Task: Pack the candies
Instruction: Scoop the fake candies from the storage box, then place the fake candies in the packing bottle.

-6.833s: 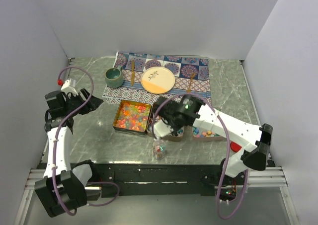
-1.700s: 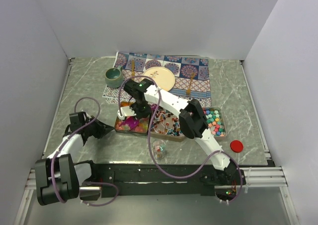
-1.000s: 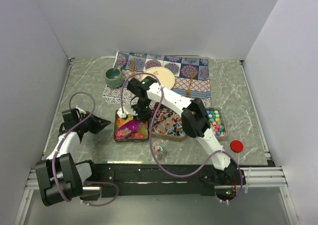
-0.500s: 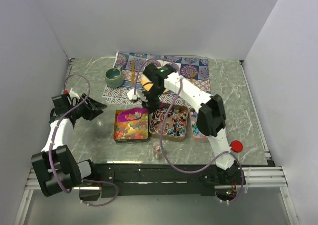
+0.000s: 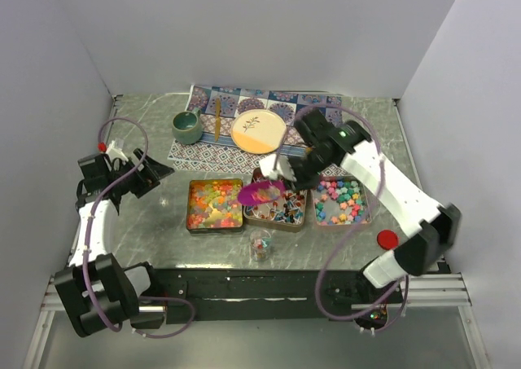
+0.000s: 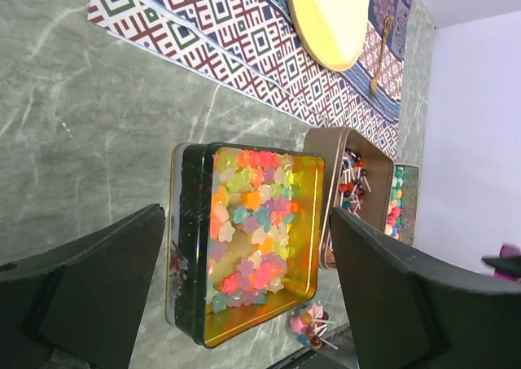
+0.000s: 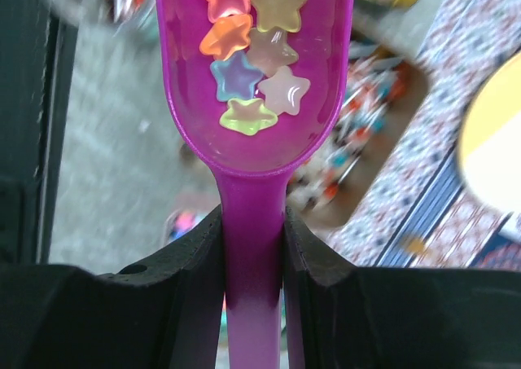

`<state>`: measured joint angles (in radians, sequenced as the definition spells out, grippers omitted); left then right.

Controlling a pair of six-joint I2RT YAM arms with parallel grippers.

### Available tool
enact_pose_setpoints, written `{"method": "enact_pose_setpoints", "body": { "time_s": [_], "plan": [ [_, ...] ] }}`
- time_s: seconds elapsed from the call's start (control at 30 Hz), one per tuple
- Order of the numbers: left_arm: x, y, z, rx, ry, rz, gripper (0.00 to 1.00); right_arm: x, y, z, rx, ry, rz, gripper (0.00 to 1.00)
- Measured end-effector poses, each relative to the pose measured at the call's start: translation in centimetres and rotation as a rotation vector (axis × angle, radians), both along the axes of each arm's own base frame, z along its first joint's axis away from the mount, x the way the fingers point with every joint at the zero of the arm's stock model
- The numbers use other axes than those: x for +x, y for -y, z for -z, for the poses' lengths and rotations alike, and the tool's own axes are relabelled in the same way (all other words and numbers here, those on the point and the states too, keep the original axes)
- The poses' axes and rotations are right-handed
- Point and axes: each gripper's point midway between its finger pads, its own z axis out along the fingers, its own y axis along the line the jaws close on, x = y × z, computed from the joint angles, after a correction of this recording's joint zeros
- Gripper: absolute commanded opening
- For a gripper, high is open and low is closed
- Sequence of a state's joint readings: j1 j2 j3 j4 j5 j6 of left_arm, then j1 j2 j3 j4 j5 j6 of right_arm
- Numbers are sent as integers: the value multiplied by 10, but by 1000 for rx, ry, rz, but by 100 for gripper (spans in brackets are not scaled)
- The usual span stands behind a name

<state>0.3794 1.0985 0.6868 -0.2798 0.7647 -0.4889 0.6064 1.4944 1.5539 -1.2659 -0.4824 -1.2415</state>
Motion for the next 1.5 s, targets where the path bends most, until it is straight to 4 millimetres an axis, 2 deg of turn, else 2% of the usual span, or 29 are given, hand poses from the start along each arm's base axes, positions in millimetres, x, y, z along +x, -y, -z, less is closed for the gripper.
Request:
{"method": "enact_pose_setpoints", "body": {
  "time_s": [0.2, 0.4, 0.7, 0.93, 1.17, 1.5],
  "plan": [
    [0, -4, 0, 7, 3, -12, 87, -37, 54, 24, -148, 19, 13, 0],
    [0, -5, -1, 7, 5, -14, 86, -35, 71, 29, -247, 62, 32, 0],
    [-2, -4, -2, 6, 16, -20, 86, -38, 61, 29, -378, 169, -55, 0],
    [-3, -2, 2, -13, 6, -30, 85, -27, 53, 28, -486, 232, -58, 0],
    [-3, -2, 3, -30, 11, -42, 85, -14, 39, 13, -530, 329, -54, 0],
    [0, -2, 6, -32, 10, -40, 85, -23, 29, 10, -535, 362, -107, 0]
  ]
}}
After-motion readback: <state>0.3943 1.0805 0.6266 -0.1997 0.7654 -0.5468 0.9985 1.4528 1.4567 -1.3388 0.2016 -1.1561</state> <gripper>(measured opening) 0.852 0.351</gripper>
